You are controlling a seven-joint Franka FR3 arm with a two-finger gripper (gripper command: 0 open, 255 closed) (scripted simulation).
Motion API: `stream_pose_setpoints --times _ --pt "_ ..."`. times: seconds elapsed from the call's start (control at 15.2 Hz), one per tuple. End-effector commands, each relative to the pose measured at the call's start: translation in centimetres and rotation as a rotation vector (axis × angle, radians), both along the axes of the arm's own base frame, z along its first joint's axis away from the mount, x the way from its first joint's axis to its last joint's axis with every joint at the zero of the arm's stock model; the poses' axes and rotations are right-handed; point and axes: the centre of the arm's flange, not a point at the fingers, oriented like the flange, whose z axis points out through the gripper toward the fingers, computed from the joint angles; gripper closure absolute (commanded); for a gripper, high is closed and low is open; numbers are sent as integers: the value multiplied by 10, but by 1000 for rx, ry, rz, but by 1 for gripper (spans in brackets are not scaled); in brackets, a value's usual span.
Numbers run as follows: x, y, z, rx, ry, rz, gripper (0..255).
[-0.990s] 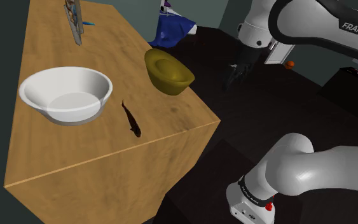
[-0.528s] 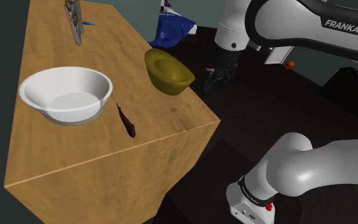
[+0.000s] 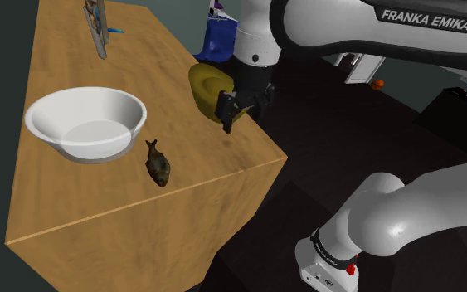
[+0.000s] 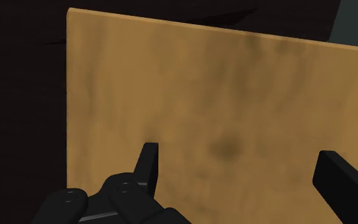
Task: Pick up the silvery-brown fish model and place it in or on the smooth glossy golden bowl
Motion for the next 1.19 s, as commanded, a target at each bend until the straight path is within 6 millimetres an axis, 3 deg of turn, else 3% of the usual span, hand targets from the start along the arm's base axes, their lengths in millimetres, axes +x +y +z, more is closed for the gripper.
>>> stream_pose_setpoints --times 0.0,0.73,1.12 --pt "12 25 -2 6 6 -15 0" --pt "82 150 -19 30 40 -87 0" --pt "81 152 -45 31 41 -90 0"
